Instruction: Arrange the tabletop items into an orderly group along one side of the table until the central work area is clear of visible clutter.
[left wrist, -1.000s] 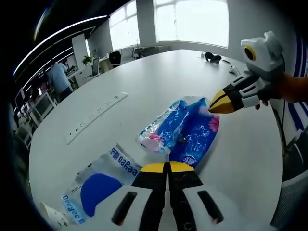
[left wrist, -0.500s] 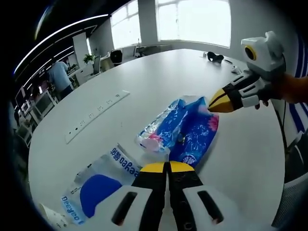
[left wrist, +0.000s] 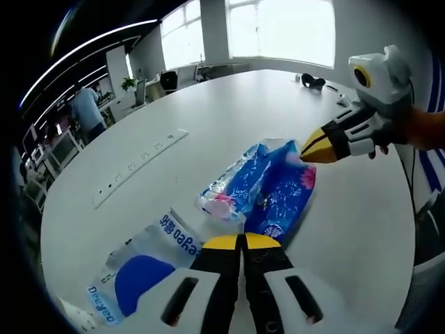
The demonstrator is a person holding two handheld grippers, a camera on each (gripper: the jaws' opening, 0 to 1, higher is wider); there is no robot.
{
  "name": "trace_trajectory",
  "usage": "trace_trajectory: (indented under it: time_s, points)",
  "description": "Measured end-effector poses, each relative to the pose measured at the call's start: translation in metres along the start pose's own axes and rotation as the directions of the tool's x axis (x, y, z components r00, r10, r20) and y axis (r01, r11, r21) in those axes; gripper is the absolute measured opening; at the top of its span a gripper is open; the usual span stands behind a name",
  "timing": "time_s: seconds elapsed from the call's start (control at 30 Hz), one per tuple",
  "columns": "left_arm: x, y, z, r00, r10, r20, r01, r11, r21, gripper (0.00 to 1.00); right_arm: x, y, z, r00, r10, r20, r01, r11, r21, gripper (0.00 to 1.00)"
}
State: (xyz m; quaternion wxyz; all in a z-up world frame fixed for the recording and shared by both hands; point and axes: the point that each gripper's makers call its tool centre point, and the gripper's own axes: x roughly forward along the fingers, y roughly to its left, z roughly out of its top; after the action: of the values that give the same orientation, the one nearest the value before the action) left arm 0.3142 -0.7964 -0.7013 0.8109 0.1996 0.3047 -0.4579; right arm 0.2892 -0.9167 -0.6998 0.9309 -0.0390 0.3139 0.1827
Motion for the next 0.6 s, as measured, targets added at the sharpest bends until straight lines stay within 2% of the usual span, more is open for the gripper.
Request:
trace_trajectory:
  time_s: [0.6]
  points:
    - [0.0104,0.0069,0.0018,1.0,0.008,-0.014,-0.008,1.0,0.007,0.0,0.0093,-0.0061,-0.0015,1.0,-0.006,-0.011,0.005,1.0,-0.026,0.0]
